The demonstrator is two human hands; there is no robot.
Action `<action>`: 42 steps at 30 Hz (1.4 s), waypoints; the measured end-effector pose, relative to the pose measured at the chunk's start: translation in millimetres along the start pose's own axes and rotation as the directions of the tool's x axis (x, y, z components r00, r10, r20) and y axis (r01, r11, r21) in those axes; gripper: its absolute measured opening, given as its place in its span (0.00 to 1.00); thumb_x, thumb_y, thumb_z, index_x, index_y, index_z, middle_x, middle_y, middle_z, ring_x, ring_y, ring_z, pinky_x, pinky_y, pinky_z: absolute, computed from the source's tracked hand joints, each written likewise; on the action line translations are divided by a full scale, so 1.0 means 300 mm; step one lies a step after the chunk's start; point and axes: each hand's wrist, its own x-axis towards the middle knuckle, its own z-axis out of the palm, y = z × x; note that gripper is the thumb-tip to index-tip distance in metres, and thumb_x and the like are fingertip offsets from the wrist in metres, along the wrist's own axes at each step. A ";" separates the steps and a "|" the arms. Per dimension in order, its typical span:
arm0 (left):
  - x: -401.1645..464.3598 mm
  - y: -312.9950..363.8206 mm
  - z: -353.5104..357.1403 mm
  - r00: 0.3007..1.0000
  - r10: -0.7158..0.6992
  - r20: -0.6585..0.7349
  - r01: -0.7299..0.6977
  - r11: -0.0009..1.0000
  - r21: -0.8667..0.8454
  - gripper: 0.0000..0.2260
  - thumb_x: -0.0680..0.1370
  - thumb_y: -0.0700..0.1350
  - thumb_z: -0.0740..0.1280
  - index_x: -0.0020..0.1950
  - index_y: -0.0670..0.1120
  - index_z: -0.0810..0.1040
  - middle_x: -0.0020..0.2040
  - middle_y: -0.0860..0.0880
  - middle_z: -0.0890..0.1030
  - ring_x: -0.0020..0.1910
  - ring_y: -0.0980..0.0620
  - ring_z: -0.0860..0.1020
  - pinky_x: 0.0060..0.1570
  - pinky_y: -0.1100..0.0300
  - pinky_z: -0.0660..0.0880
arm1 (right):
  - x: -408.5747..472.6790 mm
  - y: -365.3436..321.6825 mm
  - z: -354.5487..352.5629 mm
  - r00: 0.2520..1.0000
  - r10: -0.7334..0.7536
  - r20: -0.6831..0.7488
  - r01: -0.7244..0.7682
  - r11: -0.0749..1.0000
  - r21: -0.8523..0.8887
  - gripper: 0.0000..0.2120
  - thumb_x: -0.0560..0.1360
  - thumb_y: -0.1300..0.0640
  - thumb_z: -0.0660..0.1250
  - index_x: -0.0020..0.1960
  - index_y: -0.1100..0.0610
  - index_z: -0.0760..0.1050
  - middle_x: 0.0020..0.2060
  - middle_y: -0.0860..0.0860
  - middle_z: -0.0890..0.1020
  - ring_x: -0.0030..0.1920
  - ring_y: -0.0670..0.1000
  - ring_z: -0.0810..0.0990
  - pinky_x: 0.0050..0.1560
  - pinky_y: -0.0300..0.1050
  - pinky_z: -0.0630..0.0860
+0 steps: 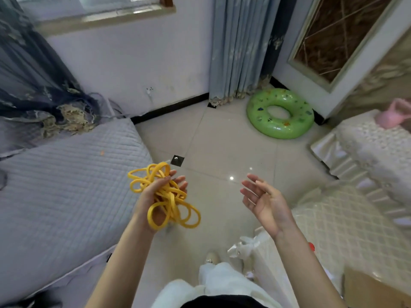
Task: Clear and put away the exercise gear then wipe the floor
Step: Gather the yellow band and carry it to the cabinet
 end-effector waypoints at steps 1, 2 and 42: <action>0.050 0.017 0.041 1.000 0.000 0.022 0.000 1.000 0.004 0.08 0.76 0.41 0.60 0.51 0.40 0.76 0.40 0.42 0.83 0.36 0.48 0.83 0.38 0.56 0.80 | 0.040 -0.034 0.004 1.000 -0.004 -0.013 0.004 1.000 0.012 0.11 0.78 0.63 0.55 0.49 0.57 0.76 0.35 0.50 0.84 0.33 0.46 0.82 0.32 0.34 0.76; 0.100 0.031 0.074 0.999 -0.003 0.042 0.002 1.000 0.008 0.09 0.75 0.41 0.61 0.51 0.40 0.76 0.40 0.42 0.83 0.36 0.48 0.83 0.39 0.56 0.80 | 0.078 -0.065 0.006 1.000 -0.008 -0.027 0.008 1.000 0.022 0.11 0.78 0.62 0.55 0.50 0.57 0.76 0.35 0.50 0.84 0.33 0.46 0.82 0.32 0.34 0.76; 1.650 -0.112 1.549 0.733 -0.655 0.182 0.474 0.685 0.553 0.09 0.78 0.40 0.59 0.50 0.38 0.77 0.41 0.40 0.82 0.34 0.46 0.83 0.37 0.56 0.80 | 1.113 -1.176 -0.386 0.692 -0.245 -0.679 0.521 0.821 0.235 0.11 0.79 0.61 0.55 0.51 0.57 0.77 0.39 0.51 0.82 0.40 0.50 0.79 0.44 0.42 0.71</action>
